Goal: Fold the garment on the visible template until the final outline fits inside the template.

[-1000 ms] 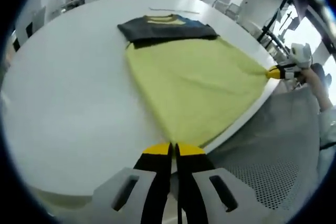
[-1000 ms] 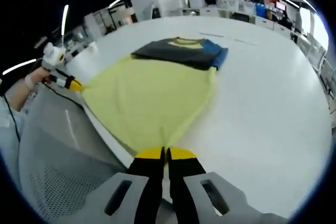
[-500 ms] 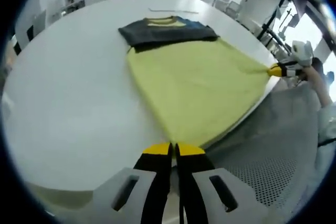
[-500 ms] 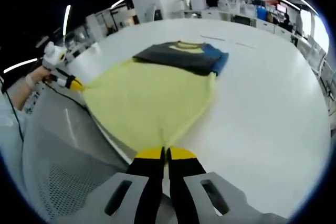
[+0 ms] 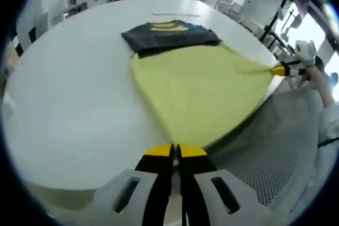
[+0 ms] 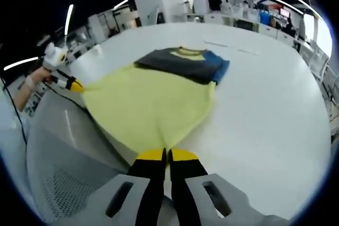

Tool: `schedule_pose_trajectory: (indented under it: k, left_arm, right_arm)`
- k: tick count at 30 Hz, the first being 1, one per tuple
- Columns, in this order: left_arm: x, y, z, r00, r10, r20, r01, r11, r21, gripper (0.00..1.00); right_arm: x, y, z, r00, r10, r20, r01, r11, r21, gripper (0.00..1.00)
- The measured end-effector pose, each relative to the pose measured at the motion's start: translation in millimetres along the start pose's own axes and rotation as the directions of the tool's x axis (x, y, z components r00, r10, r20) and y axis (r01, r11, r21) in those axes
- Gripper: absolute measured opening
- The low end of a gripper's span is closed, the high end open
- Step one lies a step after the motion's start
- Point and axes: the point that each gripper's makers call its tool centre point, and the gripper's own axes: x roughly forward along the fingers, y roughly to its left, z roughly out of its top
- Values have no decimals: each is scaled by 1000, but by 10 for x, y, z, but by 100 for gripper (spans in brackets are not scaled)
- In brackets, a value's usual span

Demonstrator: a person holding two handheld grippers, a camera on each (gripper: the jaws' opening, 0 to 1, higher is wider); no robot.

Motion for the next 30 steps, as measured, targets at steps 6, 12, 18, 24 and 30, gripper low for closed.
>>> schedule_pose_trajectory:
  k: [6, 12, 18, 24, 30]
  left_arm:
    - [-15, -14, 1, 1000, -5, -1, 5, 1000, -2, 0]
    - [-28, -10, 7, 1000, -2, -3, 2, 1000, 2, 0]
    - [-68, -18, 17, 1000, 0, -3, 0, 1000, 9, 0]
    - [-78, -20, 6, 1000, 1, -13, -1, 1000, 16, 0]
    - [-107, -16, 11, 1000, 3, -19, -2, 1000, 26, 0]
  right_arm:
    - [-19, 19, 23, 1000, 1, 0, -1, 1000, -12, 3]
    - [-42, 38, 46, 1000, 2, 1, -2, 1000, -20, 3]
    - [-78, 58, 60, 1000, 0, -4, 0, 999, -34, 3]
    - [-82, 85, 64, 1000, 7, -15, -7, 999, -52, 3]
    - [-111, 117, 77, 1000, 12, -19, -14, 998, -60, 3]
